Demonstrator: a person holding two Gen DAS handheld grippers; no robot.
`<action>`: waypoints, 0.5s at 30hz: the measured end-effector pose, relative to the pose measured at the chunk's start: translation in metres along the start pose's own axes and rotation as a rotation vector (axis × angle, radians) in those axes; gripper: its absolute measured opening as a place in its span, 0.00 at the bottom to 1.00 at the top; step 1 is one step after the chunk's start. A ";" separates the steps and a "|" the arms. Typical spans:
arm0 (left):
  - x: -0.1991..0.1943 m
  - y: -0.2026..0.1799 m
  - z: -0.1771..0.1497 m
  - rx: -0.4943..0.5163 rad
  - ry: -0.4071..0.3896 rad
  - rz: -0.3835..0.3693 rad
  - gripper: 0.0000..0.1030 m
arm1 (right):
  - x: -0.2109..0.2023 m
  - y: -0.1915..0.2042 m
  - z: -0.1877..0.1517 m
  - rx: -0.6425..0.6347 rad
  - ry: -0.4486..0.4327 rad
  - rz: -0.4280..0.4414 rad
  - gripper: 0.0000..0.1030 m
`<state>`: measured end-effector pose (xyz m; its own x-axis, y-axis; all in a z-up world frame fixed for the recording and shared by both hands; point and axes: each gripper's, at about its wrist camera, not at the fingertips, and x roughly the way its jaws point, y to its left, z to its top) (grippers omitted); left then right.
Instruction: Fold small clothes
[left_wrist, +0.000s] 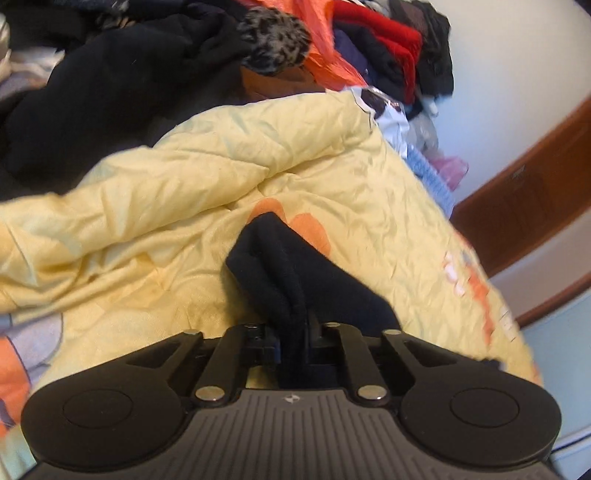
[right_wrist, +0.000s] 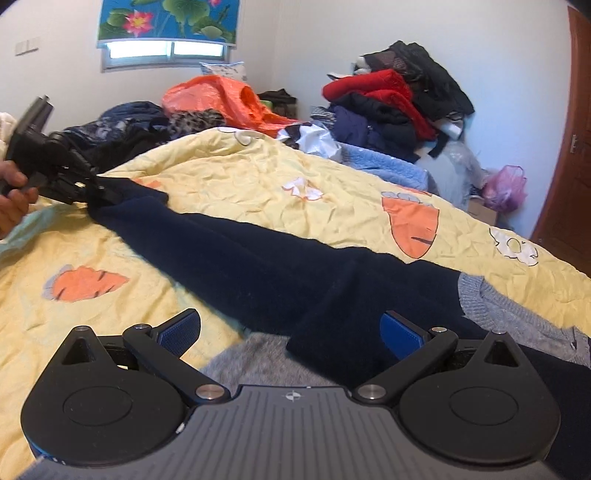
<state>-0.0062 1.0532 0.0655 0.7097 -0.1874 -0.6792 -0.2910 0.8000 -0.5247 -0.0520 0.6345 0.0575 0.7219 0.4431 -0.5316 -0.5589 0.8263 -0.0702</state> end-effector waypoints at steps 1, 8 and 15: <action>-0.001 -0.002 0.000 0.013 -0.004 0.011 0.05 | 0.005 0.002 0.002 0.006 0.003 -0.004 1.00; -0.031 -0.035 0.001 0.128 -0.065 0.021 0.04 | 0.043 0.050 0.027 -0.095 -0.046 0.025 1.00; -0.077 -0.076 0.002 0.222 -0.128 -0.017 0.04 | 0.106 0.100 0.063 -0.221 0.008 0.043 0.96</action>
<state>-0.0375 1.0079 0.1591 0.7930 -0.1395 -0.5931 -0.1403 0.9055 -0.4005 -0.0058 0.7855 0.0474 0.6928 0.4725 -0.5447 -0.6654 0.7100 -0.2304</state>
